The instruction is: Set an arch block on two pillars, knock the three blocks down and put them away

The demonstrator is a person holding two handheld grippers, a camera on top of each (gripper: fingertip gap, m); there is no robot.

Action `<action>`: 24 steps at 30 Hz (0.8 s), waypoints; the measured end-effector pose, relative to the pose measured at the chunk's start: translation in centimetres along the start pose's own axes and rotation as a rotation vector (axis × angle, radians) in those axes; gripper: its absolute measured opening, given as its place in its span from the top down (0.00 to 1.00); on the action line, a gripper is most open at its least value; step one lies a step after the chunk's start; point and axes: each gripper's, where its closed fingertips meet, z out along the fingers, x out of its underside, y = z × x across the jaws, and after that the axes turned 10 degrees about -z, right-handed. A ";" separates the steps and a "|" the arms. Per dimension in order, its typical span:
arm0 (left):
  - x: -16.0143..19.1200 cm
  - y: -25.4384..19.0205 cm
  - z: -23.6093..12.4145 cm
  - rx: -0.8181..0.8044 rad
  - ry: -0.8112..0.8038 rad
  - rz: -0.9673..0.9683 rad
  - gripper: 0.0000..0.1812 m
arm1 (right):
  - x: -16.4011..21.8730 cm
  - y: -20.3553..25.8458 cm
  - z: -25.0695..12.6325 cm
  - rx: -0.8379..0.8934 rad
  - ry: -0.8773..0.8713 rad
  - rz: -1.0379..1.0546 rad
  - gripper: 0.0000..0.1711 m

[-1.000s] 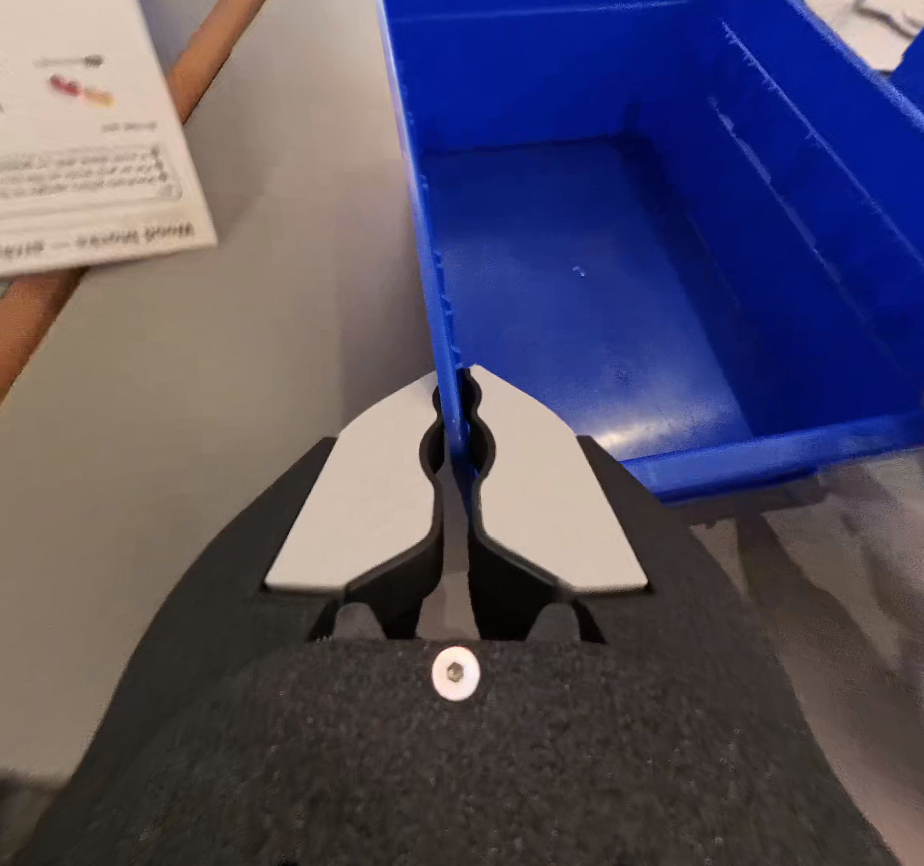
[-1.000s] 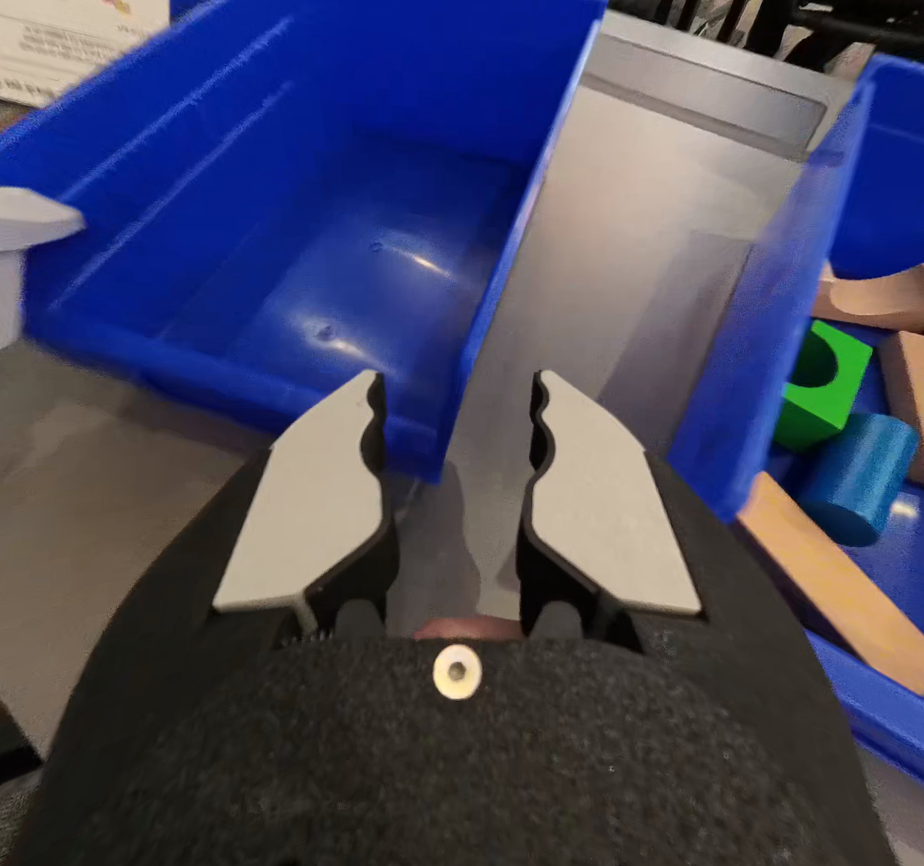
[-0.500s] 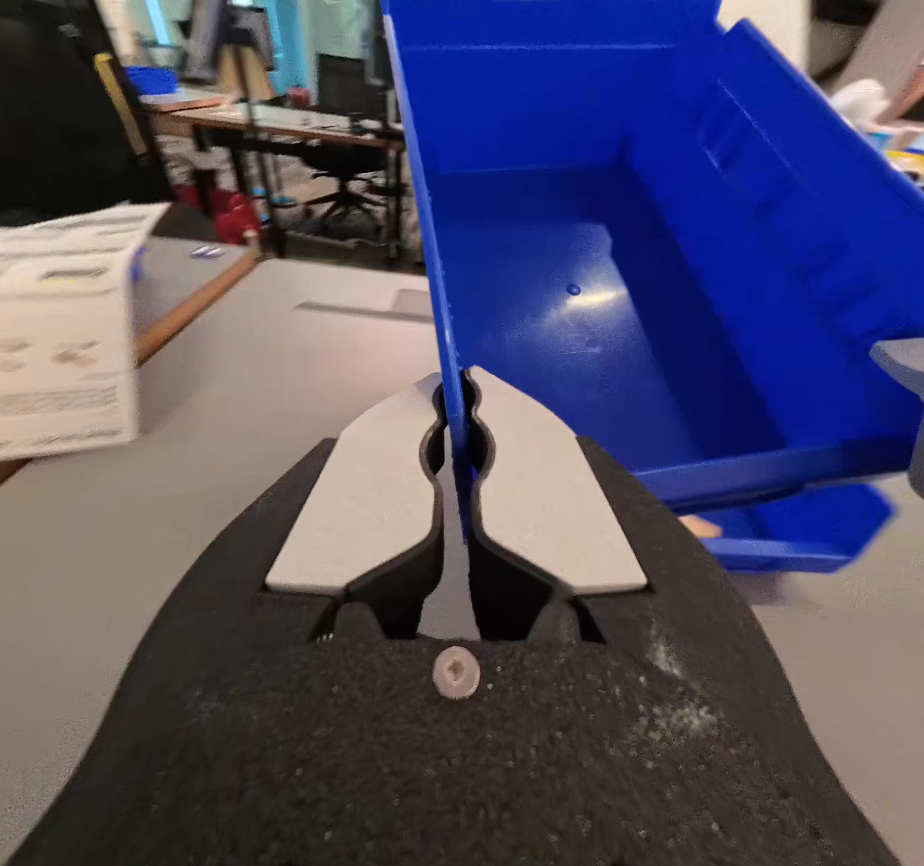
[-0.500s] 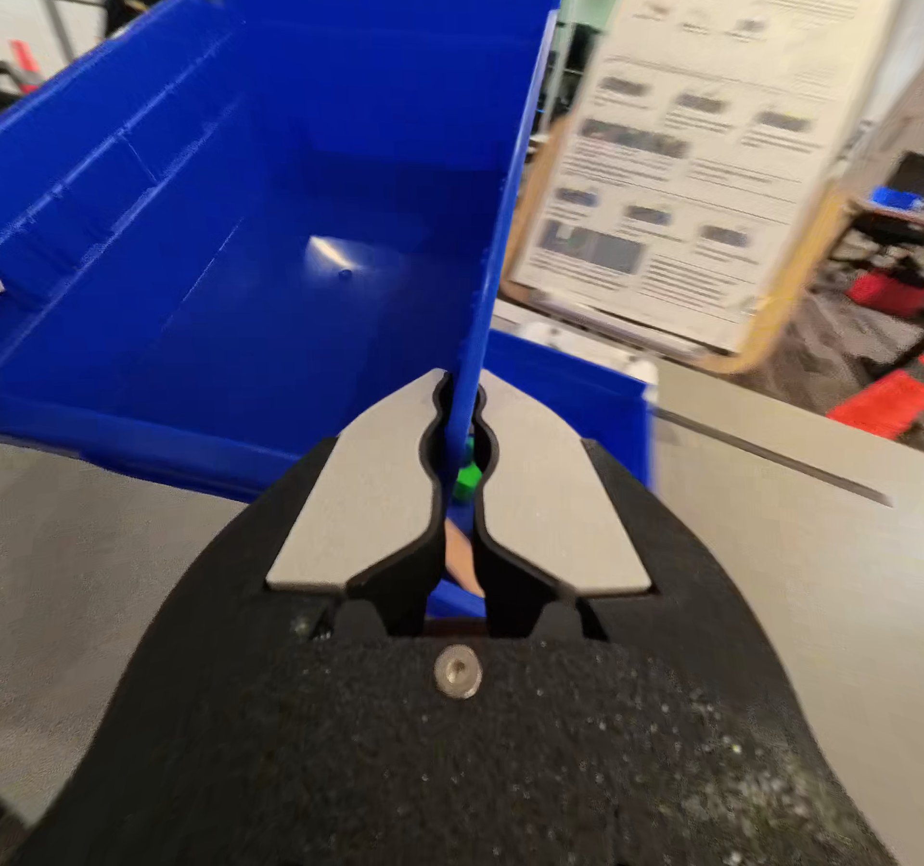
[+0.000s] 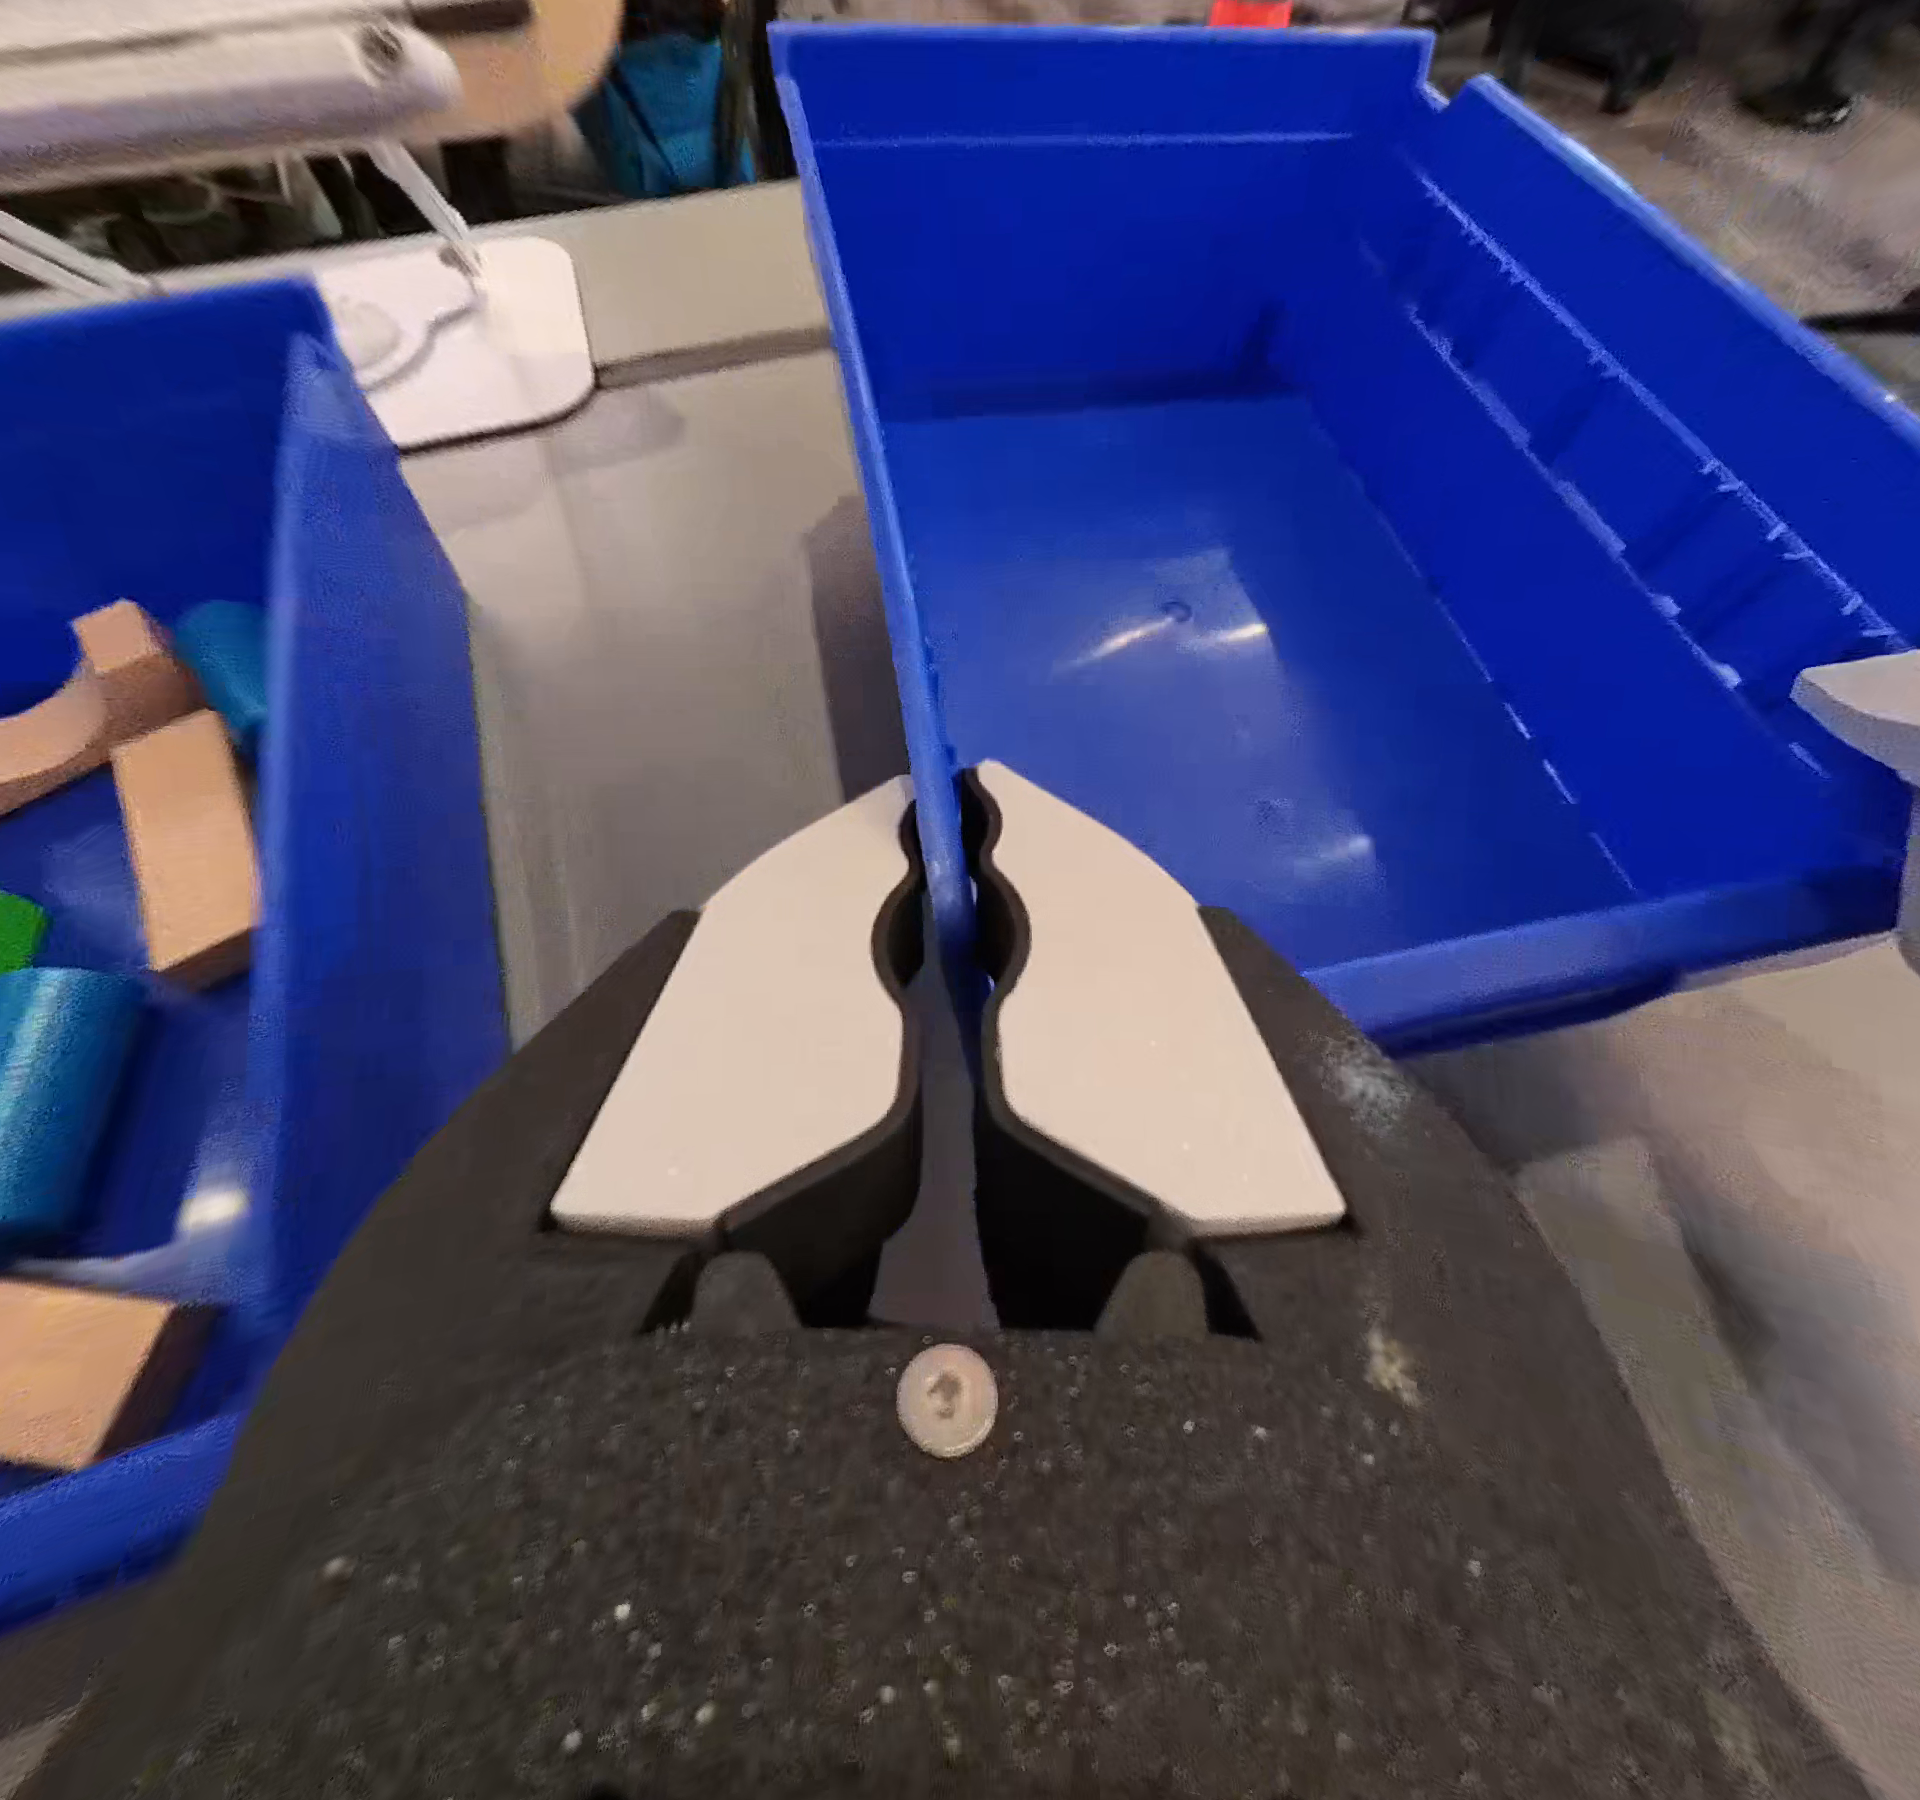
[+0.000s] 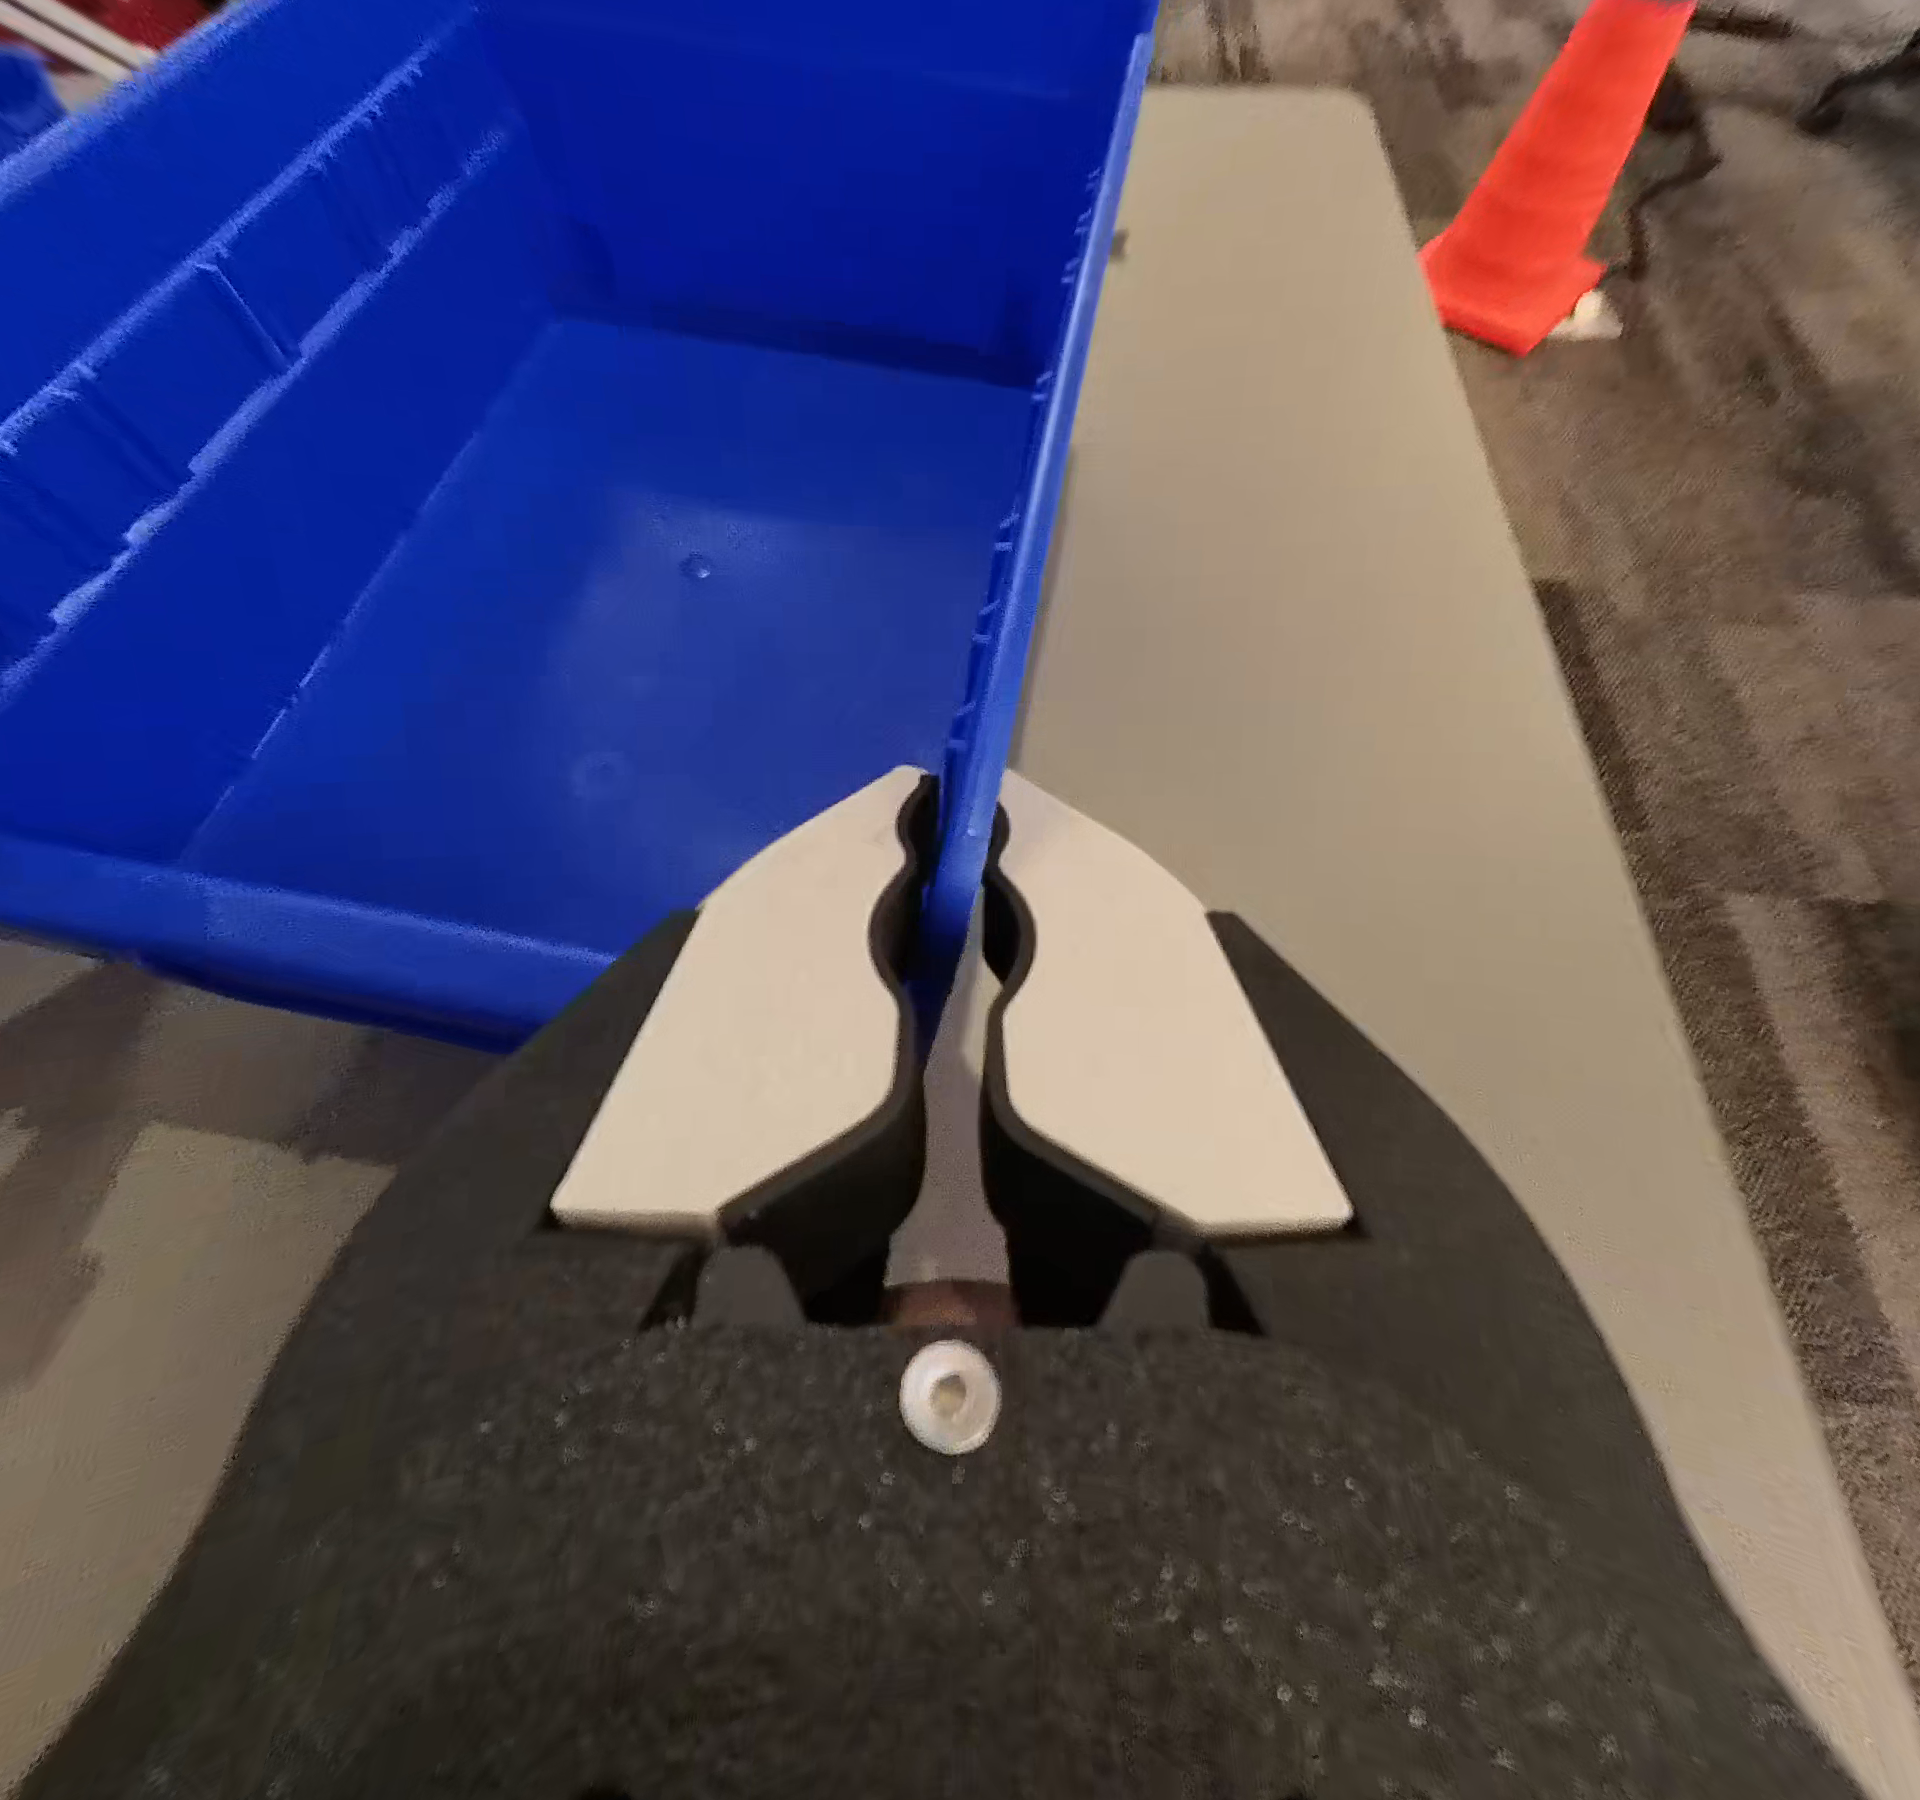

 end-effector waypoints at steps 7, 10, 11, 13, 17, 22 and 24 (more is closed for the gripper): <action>2.4 -2.7 1.7 0.086 0.015 -0.053 0.90 | 0.7 -2.8 2.0 0.075 -0.018 0.092 0.98; 1.6 -4.0 -0.4 0.234 0.061 -0.065 0.70 | -0.5 -3.9 0.3 0.121 -0.070 0.082 0.89; 0.7 -4.2 -2.1 0.296 0.053 -0.059 0.64 | -1.9 -4.6 -1.3 0.168 -0.113 0.057 0.85; -1.7 -2.7 -6.1 0.350 0.000 0.010 0.62 | -5.9 -3.7 -4.6 0.180 -0.256 0.039 0.82; -4.8 8.6 -11.5 0.185 -0.095 0.120 0.59 | -12.8 6.6 -7.2 -0.046 -0.449 -0.019 0.67; -2.1 27.0 -11.7 -0.172 -0.055 0.065 0.55 | -10.6 23.5 -1.9 -0.341 -0.310 0.032 0.54; 0.2 29.7 -10.4 -0.175 0.007 0.007 0.56 | -7.8 28.0 0.8 -0.348 -0.205 0.040 0.55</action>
